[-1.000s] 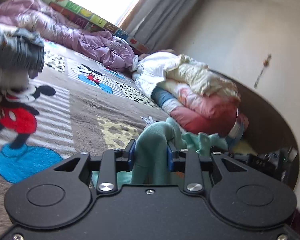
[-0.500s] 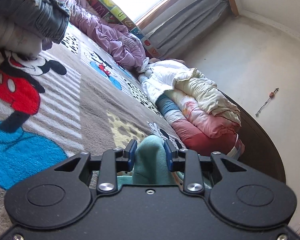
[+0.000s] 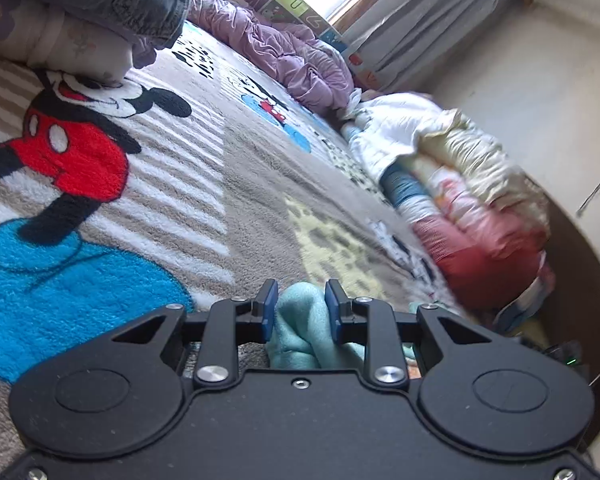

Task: Fold clothes

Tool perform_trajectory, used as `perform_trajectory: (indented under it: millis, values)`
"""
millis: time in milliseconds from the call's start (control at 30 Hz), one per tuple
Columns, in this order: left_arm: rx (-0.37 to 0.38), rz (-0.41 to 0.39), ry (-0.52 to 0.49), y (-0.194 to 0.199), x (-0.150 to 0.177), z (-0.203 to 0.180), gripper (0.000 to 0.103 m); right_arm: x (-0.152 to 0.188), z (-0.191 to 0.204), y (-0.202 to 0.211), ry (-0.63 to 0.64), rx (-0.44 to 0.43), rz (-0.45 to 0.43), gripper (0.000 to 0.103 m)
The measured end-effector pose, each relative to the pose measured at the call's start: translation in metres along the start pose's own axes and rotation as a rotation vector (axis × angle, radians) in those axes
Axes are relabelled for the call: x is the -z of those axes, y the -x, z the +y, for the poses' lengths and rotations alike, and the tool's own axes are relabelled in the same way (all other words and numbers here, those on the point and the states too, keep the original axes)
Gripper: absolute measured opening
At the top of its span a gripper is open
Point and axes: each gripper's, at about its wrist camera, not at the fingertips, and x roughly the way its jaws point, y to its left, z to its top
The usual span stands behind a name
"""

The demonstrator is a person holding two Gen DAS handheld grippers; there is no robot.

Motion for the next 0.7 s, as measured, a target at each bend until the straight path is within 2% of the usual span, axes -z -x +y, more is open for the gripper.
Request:
perform_trajectory:
  millis: [33,67,100,200,300,400,467,533,600,700]
  values:
    - [-0.007,-0.014,-0.012,0.004,-0.001,-0.003,0.032,0.000,0.004,0.002,0.024,0.015,-0.012,0.050]
    - [-0.011,-0.030,-0.019,0.009,-0.002,-0.005,0.043,-0.001,0.007,0.006,0.046,0.034,-0.031,0.054]
    - [-0.010,-0.055,-0.028,0.016,-0.005,-0.009,0.047,-0.003,0.010,0.012,0.075,0.057,-0.056,0.054]
    - [0.000,-0.100,-0.150,0.035,-0.013,-0.030,0.047,-0.004,0.028,0.029,0.219,0.107,-0.129,0.054]
    - [0.079,-0.086,-0.340,0.057,-0.008,-0.063,0.047,0.006,0.060,0.046,0.462,0.089,-0.162,0.054]
    - [0.162,0.003,-0.495,0.065,0.014,-0.084,0.047,0.024,0.087,0.050,0.674,0.017,-0.103,0.053]
    - [0.157,0.080,-0.564,0.060,0.032,-0.085,0.047,0.033,0.095,0.045,0.752,0.019,-0.041,0.053]
    - [0.149,0.127,-0.615,0.055,0.044,-0.082,0.047,0.036,0.094,0.039,0.770,0.042,0.016,0.053]
    - [0.163,0.136,-0.623,0.051,0.045,-0.076,0.047,0.038,0.092,0.034,0.781,0.065,0.071,0.053]
    - [0.164,0.158,-0.634,0.040,0.048,-0.063,0.047,0.039,0.080,0.028,0.729,0.084,0.123,0.053]
